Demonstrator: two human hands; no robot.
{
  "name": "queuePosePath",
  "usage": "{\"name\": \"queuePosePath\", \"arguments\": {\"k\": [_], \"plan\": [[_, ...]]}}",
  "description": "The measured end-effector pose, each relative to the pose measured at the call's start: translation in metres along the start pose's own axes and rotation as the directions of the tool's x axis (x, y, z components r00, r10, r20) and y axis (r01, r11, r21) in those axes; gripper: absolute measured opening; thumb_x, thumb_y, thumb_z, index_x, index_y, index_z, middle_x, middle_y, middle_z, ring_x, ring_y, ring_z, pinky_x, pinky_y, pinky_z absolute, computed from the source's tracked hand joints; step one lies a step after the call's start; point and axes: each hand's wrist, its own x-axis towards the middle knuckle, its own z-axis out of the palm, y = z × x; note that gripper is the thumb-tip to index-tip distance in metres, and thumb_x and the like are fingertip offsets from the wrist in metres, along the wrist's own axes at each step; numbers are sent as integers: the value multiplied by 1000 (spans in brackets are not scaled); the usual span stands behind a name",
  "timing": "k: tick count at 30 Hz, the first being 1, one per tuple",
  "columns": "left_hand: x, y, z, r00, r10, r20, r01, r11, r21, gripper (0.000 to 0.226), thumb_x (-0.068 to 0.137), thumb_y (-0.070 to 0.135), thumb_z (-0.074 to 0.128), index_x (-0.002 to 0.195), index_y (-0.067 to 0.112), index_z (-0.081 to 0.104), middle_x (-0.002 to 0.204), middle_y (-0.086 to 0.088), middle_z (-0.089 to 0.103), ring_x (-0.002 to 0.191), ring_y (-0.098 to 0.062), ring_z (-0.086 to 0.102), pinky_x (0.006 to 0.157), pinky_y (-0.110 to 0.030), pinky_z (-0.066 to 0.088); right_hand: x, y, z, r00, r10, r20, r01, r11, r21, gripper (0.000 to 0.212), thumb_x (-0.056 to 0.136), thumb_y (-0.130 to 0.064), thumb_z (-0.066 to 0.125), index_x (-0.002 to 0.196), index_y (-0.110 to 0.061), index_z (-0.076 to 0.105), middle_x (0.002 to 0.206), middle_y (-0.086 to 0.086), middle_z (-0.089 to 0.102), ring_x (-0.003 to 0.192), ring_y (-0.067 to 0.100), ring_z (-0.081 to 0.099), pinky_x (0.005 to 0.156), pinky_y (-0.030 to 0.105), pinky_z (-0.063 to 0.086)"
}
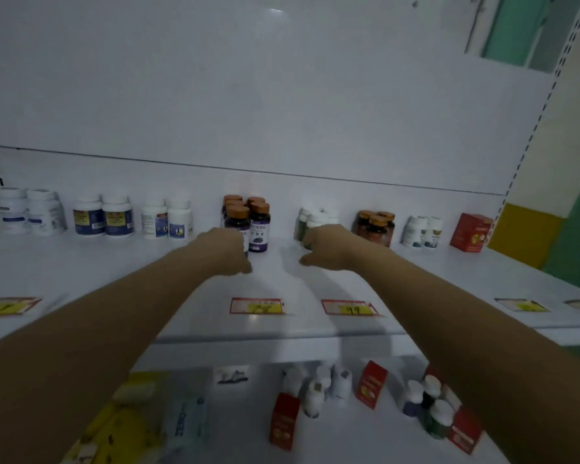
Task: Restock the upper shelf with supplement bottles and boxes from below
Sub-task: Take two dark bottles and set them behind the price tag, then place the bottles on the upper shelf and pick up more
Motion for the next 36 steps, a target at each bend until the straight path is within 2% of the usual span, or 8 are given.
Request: {"name": "queuePosePath", "arguments": {"k": [4,8,13,18,21,26,31,36], "plan": [[-38,36,4,999,29,-42,-28,999,17,49,87,38,60,120,2,55,105,-13,58,95,-26,54,76,-28,41,-51,26,-8,999,-15,-41,15,1000,5,46,93,-32,54,131,-6,53,133,13,54,121,27,50,96,28,41],[-84,88,21,988,66,-138,-72,997,-37,51,88,34,61,127,1,51,127,-16,55,113,-30,54,92,-36,45,-103,60,-7,997,-55,-60,54,998,-20,47,93,-31,55,133,-7,51,138,11,51,126,27,48,103,33,39],[-141,159,57,976,121,-179,-134,989,-64,41,89,27,59,121,1,56,123,-17,56,111,-31,54,91,-34,44,-169,110,9,994,-86,-66,87,996,20,46,92,-31,56,133,-12,51,137,7,52,124,24,48,98,29,39],[-175,209,105,994,107,-15,-108,982,-155,42,90,26,58,126,5,53,128,-14,53,116,-27,50,91,-31,40,-220,163,39,1000,-20,-14,21,997,81,39,89,-27,60,126,-13,56,129,8,56,118,23,51,94,29,41],[-182,225,136,993,97,71,-83,980,-180,42,89,25,60,126,6,52,126,-13,55,108,-25,52,84,-28,38,-237,195,64,998,38,55,-44,994,104,41,90,-27,60,128,-13,55,131,8,56,118,24,52,95,30,41],[-165,240,183,973,104,205,-69,983,-170,39,89,24,59,122,4,55,122,-14,58,102,-25,58,77,-30,44,-245,245,109,972,165,164,-186,976,117,41,88,-27,59,127,-14,55,129,11,57,114,26,54,87,29,43],[-130,251,232,942,106,318,-43,979,-199,50,89,28,60,132,7,47,133,-12,51,118,-26,52,89,-28,42,-235,284,138,931,250,265,-280,956,82,35,95,-22,51,126,-8,55,125,14,60,111,27,57,81,26,41],[-90,266,273,905,109,412,-15,974,-226,52,90,28,59,135,7,43,138,-14,47,123,-27,49,98,-30,41,-216,314,158,904,298,308,-331,942,59,35,99,-20,42,128,-4,52,130,14,58,116,30,56,96,33,43]]}}
